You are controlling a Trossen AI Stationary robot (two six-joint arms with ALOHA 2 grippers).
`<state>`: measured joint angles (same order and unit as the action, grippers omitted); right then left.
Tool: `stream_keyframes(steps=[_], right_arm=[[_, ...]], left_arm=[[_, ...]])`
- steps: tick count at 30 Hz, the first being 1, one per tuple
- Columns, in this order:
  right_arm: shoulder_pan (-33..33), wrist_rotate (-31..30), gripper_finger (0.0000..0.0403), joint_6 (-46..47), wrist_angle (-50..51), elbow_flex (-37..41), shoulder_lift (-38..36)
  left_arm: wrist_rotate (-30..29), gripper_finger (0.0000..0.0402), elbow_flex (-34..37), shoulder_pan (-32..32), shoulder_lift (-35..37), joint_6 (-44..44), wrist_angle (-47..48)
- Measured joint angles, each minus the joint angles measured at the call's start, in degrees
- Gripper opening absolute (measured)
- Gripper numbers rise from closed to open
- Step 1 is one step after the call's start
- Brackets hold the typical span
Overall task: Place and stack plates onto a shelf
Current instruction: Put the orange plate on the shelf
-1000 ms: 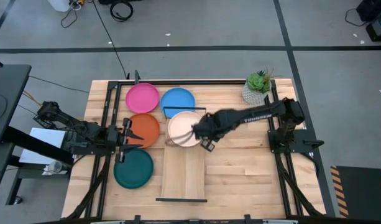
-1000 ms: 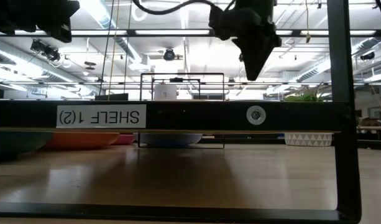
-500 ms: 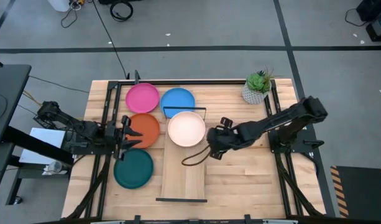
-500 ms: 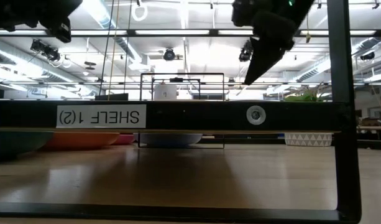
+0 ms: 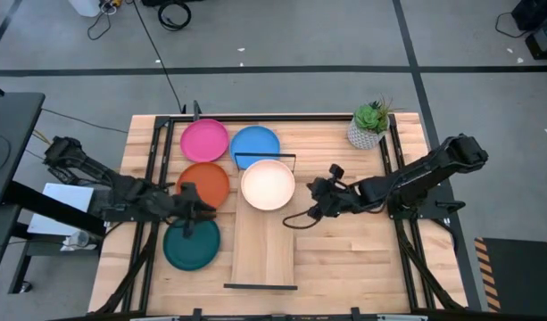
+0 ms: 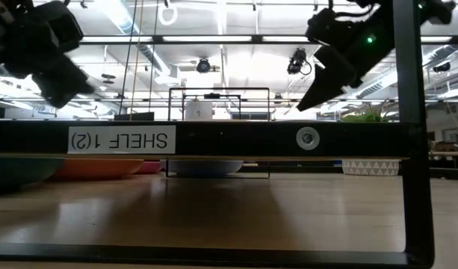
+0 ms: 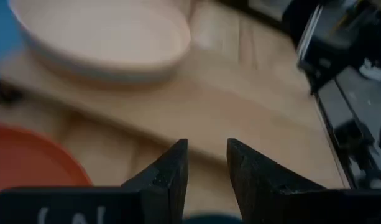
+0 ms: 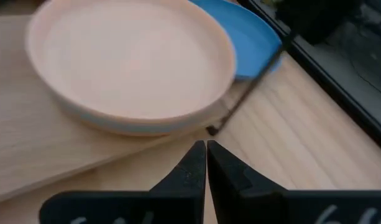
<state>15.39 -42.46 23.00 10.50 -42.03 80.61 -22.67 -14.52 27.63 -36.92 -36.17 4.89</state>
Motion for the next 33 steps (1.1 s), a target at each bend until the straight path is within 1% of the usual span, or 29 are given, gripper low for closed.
stream_keyframes(steps=[2,4,6,8,11,14,18,21,24,28,31,33], right_arm=[[0.7,0.0,0.0022,-2.6,-6.3,2.1,1.0],[1.3,0.2,0.0022,-7.6,-13.7,4.0,2.2],[2.0,0.8,0.0022,-12.6,-19.2,4.9,3.5],[2.7,1.7,0.0022,-15.6,-22.0,5.1,4.7],[3.5,1.9,0.0022,-17.6,-23.3,5.1,6.1],[4.3,1.8,0.0022,-18.1,-23.2,5.1,7.0],[5.7,1.8,0.0022,-18.3,-22.6,5.1,8.1],[6.9,1.6,0.0022,-18.1,-21.9,5.1,8.4],[8.0,1.4,0.0022,-17.3,-21.5,5.1,8.4],[9.4,0.9,0.0022,-16.6,-21.2,5.1,8.4],[10.4,-1.0,0.0022,-16.6,-22.5,6.2,8.4],[10.9,-2.2,0.0022,-16.4,-24.2,7.4,8.4]], left_arm=[[-0.8,0.0118,-1.7,1.2,-4.8,-2.1,1.8],[-3.6,0.0118,-3.4,1.6,-9.4,-2.2,4.2],[-6.8,0.0118,-4.7,0.8,-13.5,-3.0,5.1],[-8.2,0.0118,-6.1,-1.1,-17.6,-5.1,5.4],[-6.7,0.0118,-8.4,-4.1,-23.0,-6.4,5.5],[-5.6,0.0118,-11.6,-6.1,-28.4,-6.4,8.1],[-5.6,0.0120,-17.0,-7.3,-34.8,-7.5,16.4],[-5.6,0.0128,-19.8,-8.0,-38.7,-9.8,22.2],[-5.2,0.0148,-20.2,-8.4,-41.7,-11.3,24.6],[-1.3,0.0176,-20.2,-9.8,-44.8,-11.3,24.4],[-0.3,0.0175,-20.2,-10.8,-46.5,-11.4,24.6],[0.4,0.0158,-20.3,-11.3,-47.0,-11.7,24.3]])
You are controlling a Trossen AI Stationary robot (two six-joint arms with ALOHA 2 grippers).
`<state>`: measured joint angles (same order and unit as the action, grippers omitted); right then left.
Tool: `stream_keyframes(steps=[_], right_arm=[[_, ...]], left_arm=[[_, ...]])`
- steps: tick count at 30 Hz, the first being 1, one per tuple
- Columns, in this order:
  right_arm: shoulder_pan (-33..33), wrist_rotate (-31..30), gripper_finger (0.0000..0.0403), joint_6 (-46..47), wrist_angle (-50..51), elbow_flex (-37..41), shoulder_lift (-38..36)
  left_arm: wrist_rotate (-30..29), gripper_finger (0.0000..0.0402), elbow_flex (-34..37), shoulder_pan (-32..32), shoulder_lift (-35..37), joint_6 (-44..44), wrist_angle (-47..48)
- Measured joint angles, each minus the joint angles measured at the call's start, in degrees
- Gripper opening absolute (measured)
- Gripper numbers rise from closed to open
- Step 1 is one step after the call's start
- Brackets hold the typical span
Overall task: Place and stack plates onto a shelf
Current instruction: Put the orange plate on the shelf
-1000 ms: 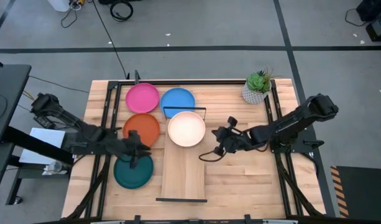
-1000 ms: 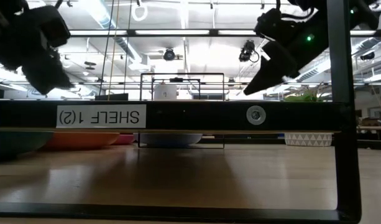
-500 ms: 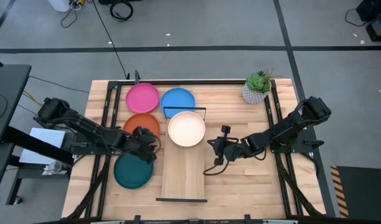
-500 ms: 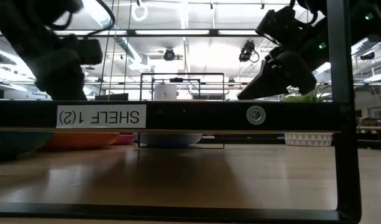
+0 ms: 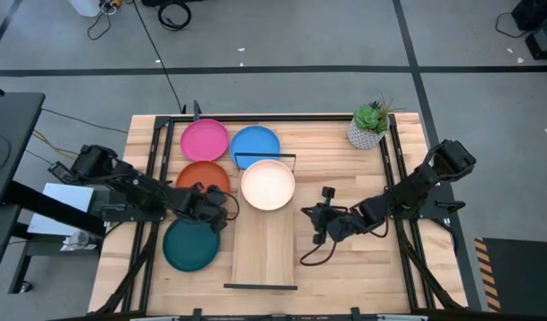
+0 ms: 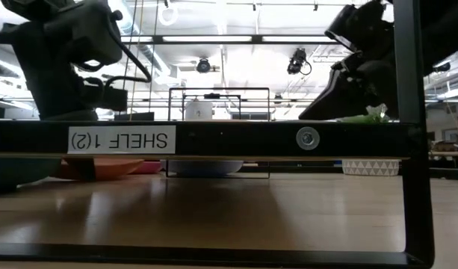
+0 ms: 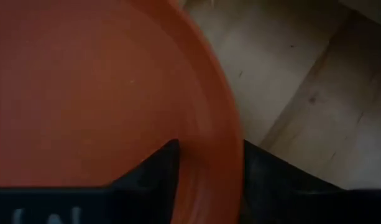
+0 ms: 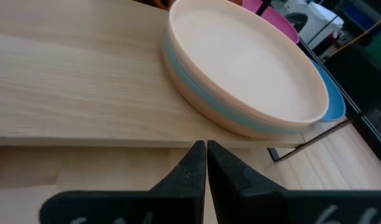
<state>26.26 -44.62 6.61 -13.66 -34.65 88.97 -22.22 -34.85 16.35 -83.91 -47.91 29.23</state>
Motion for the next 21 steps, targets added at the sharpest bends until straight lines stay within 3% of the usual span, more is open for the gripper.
stream_keyframes(steps=[8,13,18,21], right_arm=[[0.4,-1.3,0.0022,0.3,-2.2,1.5,0.0],[0.4,-1.2,0.0022,0.3,-2.9,1.5,0.0],[0.4,-0.9,0.0022,0.3,-3.4,1.5,0.0],[0.4,-0.7,0.0022,0.6,-3.4,1.5,0.0]], left_arm=[[0.9,0.0020,0.0,-1.6,2.5,-0.2,0.9],[3.4,0.0016,-4.7,-1.7,6.5,-0.1,11.8],[5.5,0.0016,-16.4,-0.4,11.5,2.0,28.2],[6.7,0.0016,-23.0,0.8,14.3,1.9,31.3]])
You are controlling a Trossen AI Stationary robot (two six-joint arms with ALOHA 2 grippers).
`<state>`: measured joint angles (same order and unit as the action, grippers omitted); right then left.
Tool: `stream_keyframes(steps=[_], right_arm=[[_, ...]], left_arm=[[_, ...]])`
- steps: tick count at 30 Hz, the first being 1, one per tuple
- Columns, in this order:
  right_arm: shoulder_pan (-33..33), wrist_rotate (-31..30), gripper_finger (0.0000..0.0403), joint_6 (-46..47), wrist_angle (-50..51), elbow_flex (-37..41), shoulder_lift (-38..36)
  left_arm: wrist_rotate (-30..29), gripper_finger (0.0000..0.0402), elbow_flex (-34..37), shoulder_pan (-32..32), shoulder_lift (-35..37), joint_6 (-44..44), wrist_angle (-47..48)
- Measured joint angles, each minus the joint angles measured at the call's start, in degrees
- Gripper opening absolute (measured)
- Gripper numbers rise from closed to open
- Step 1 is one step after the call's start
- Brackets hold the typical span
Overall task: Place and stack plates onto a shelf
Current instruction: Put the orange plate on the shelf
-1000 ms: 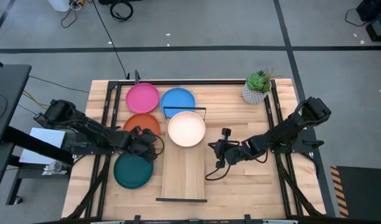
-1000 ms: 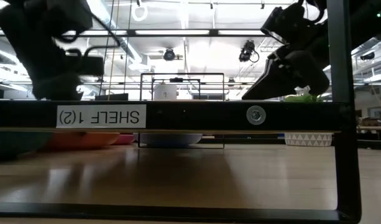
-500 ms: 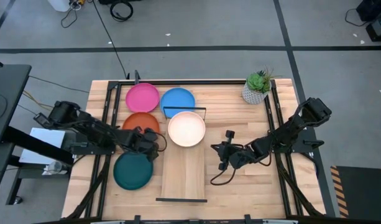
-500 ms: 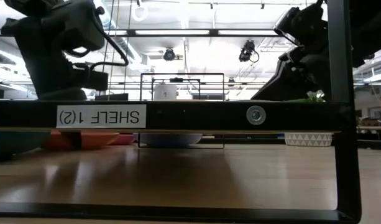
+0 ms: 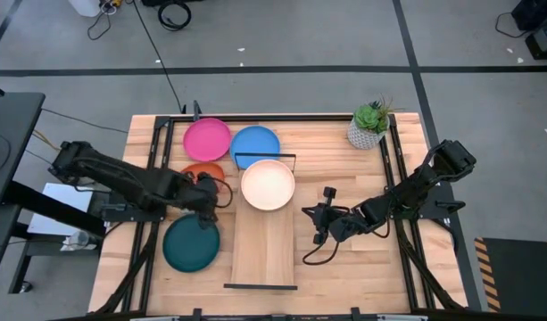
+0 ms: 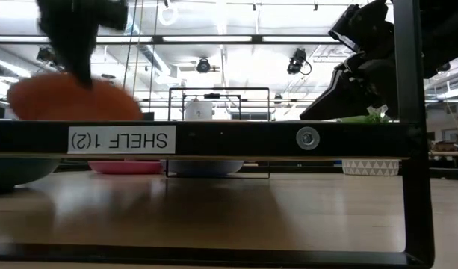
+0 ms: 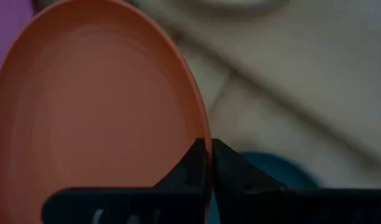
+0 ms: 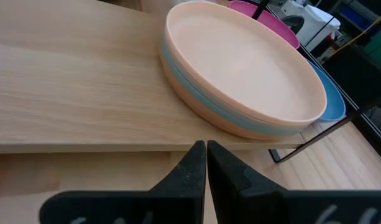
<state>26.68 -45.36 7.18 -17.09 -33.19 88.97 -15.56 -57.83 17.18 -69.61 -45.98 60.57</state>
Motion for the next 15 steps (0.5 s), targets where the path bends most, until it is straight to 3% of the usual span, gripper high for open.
stream_keyframes(steps=[4,8,15], right_arm=[[0.1,0.0,0.0022,0.4,0.6,0.0,0.0],[1.7,-3.2,0.0020,3.4,4.4,0.0,-0.7],[8.3,-12.3,0.0008,15.9,19.7,0.0,-7.1]], left_arm=[[3.4,0.0015,-5.6,4.0,2.2,6.1,-5.4],[2.3,0.0015,-6.4,9.5,2.1,19.1,-18.4],[0.5,0.0019,-4.6,15.9,-5.3,37.8,-31.7]])
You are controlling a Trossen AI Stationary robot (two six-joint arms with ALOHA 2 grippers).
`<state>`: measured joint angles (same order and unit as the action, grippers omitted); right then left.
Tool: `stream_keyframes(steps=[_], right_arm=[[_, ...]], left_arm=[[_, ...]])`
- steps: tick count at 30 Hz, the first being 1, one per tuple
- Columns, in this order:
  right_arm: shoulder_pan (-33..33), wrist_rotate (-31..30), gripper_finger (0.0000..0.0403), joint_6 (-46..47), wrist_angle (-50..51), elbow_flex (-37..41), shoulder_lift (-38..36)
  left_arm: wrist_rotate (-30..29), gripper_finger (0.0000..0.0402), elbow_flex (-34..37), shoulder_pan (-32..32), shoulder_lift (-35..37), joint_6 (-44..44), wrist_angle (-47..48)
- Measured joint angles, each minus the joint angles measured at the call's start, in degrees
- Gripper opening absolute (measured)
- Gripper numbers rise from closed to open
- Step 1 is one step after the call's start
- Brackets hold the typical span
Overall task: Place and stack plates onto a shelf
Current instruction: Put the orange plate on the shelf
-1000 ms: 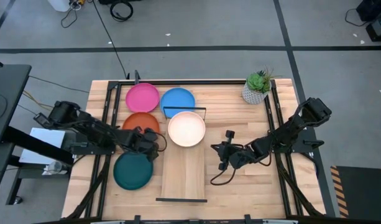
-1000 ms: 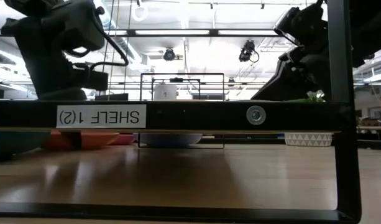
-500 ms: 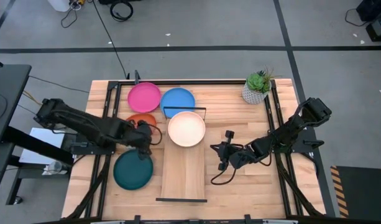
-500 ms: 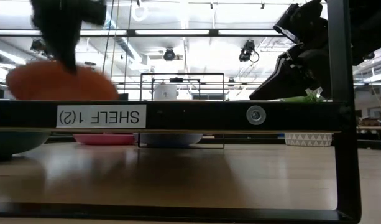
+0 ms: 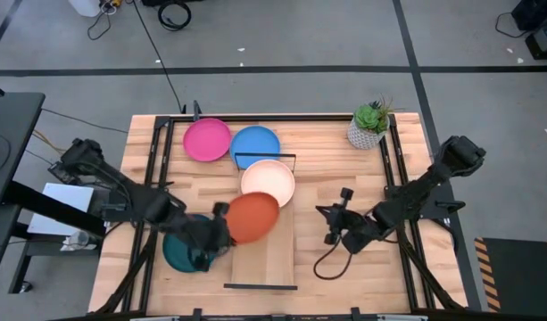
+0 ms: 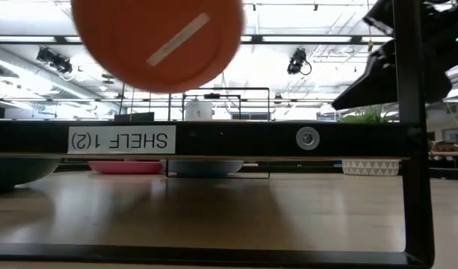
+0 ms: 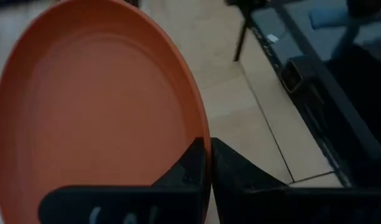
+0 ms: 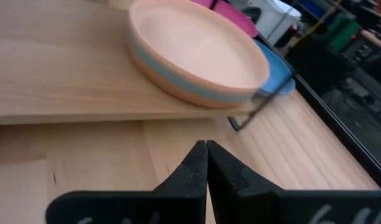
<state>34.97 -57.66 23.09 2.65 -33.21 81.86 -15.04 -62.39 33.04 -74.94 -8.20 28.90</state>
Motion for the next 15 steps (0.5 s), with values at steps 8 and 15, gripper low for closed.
stream_keyframes(steps=[8,15], right_arm=[[2.9,-4.2,0.0015,5.3,3.5,0.0,-0.5],[2.9,-3.9,0.0011,6.4,3.4,0.0,-0.5]], left_arm=[[1.2,0.0017,0.1,3.2,-10.8,20.1,1.2],[1.3,0.0017,0.0,5.5,-15.9,26.5,0.2]])
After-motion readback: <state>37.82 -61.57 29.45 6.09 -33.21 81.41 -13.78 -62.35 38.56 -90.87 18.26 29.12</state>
